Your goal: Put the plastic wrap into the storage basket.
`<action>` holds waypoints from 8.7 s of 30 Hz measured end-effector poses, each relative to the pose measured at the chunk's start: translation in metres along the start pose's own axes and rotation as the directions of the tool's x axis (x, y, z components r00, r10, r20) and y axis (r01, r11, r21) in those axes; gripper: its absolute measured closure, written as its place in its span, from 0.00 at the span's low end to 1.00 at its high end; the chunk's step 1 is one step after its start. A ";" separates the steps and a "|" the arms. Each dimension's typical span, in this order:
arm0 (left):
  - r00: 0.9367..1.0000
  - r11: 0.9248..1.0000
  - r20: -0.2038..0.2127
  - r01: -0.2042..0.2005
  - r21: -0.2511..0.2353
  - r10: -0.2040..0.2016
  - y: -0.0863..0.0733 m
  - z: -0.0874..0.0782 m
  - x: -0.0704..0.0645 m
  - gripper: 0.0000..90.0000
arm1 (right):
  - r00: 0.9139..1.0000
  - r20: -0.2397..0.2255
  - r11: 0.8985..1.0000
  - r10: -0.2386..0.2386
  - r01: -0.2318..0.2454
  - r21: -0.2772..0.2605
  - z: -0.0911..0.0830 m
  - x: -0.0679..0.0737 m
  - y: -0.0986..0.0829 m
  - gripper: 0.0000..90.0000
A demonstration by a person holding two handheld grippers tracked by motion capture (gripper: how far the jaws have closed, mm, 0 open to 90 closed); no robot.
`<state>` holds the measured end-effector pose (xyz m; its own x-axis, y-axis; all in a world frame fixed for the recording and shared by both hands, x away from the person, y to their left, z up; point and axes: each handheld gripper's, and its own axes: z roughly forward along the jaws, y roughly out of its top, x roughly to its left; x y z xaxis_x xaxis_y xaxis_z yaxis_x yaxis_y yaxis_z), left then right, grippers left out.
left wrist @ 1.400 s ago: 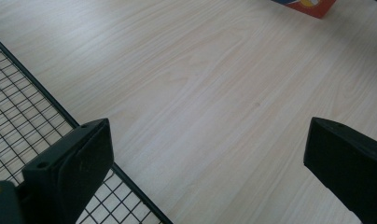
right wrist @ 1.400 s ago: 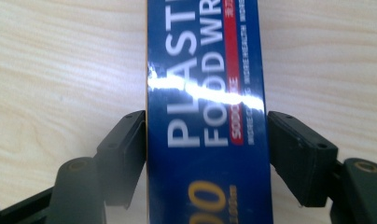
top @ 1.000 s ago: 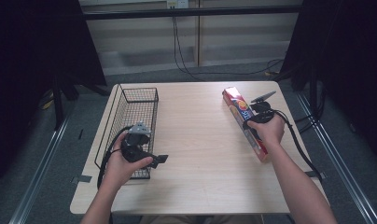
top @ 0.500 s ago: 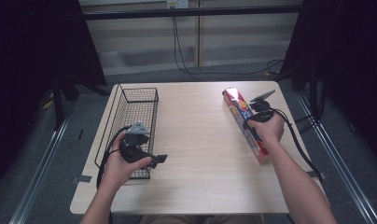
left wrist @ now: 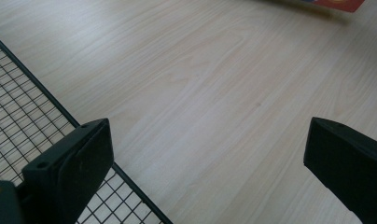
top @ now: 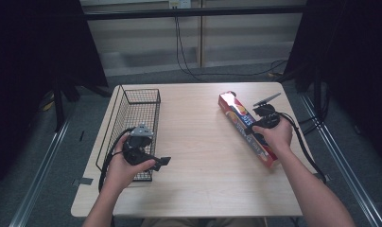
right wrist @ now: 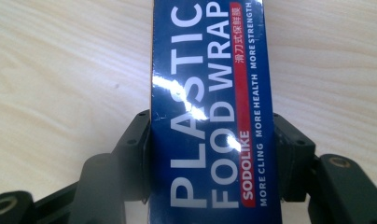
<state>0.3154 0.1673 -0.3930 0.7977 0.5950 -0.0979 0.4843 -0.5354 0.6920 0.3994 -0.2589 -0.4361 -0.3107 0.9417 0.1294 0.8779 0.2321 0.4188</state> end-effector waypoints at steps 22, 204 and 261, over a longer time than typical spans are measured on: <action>0.998 0.998 0.041 -0.048 0.034 0.047 0.012 0.015 -0.020 0.02 | 0.953 -0.134 0.963 -0.271 0.268 -0.040 -0.017 0.075 -0.042 0.46; 0.986 0.892 0.118 -0.155 0.424 0.116 0.067 0.108 -0.056 0.47 | 0.870 -0.326 0.892 -0.371 0.236 -0.385 -0.067 0.022 -0.089 0.09; 0.976 0.926 -0.178 0.181 0.333 -0.126 0.082 -0.003 0.017 0.47 | 0.871 -0.317 0.901 -0.375 0.262 -0.345 -0.051 0.034 -0.085 0.09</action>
<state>0.3679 0.1355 -0.3359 0.6533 0.7551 -0.0558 0.7119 -0.5875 0.3847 0.2956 -0.2591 -0.4213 -0.7151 0.6565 0.2403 0.5840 0.3720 0.7215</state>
